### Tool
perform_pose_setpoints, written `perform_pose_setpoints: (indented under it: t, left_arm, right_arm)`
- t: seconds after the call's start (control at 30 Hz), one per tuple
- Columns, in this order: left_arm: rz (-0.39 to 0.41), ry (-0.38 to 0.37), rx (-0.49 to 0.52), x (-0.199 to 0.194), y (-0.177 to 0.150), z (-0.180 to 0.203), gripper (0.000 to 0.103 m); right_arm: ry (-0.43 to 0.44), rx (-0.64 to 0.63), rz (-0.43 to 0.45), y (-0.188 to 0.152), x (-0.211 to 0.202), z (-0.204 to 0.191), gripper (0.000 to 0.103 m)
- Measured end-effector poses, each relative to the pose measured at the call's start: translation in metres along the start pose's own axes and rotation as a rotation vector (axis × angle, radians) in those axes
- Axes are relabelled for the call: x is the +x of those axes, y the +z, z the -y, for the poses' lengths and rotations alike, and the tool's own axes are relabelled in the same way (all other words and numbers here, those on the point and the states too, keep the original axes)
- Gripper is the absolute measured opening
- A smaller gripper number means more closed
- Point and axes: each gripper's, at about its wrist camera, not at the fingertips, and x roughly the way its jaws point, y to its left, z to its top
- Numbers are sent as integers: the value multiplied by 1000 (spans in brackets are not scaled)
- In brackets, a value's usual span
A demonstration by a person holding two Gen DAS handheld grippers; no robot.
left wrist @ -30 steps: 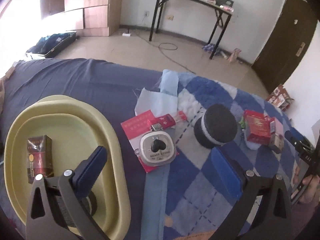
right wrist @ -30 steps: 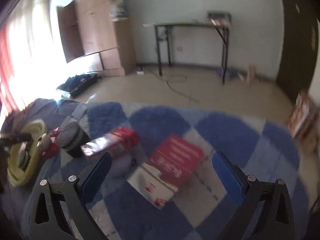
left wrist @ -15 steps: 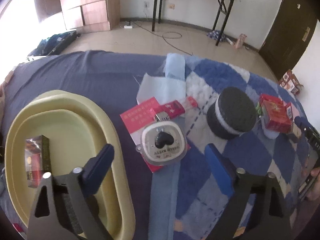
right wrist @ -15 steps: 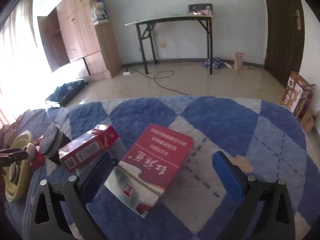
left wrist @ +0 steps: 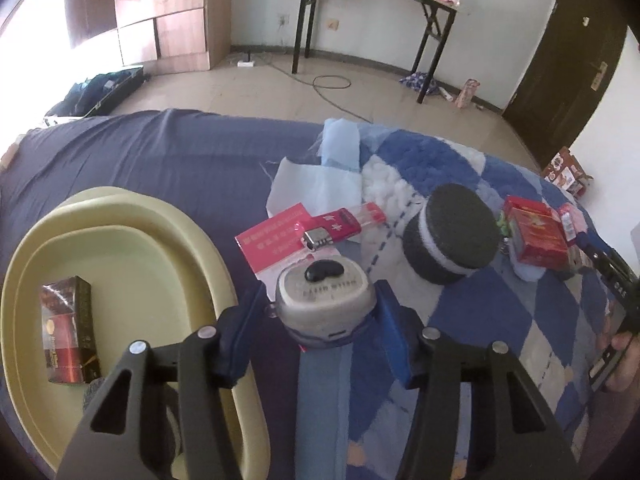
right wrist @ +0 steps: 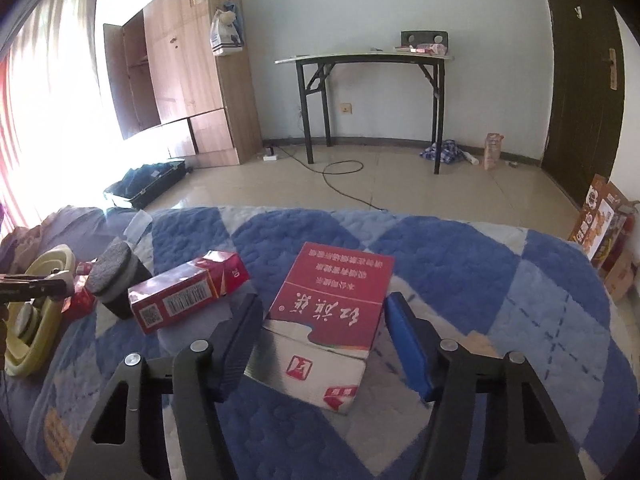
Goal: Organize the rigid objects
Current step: 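Grasp the silver round case with left tool while right tool grasps red-white cigarette box, then place the silver case in the yellow basin with left tool while right tool places the box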
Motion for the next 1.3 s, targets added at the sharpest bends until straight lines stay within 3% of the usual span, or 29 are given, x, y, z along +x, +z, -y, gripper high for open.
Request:
perform_pose_setpoints:
  t: [0.5, 0.63, 0.83, 1.03, 1.17, 1.3]
  left_arm:
    - [30, -58, -8, -14, -5, -4, 56]
    - [48, -86, -13, -15, -10, -5, 56]
    - [30, -86, -43, -11, -12, -12, 56]
    - [116, -81, -86, -50, -15, -36, 56]
    - [139, -31, -117, -85, -35, -68, 56]
    - [143, 52, -182, -109, -59, -114, 56]
  right_arm:
    - [124, 96, 46, -7, -15, 39, 58]
    - [135, 68, 73, -5, -21, 37, 57]
    - [127, 48, 42, -15, 5, 36, 57]
    - [158, 49, 121, -6, -25, 34, 57]
    - [265, -4, 177, 10, -58, 1, 57]
    - [433, -155, 141, 29, -63, -85, 57]
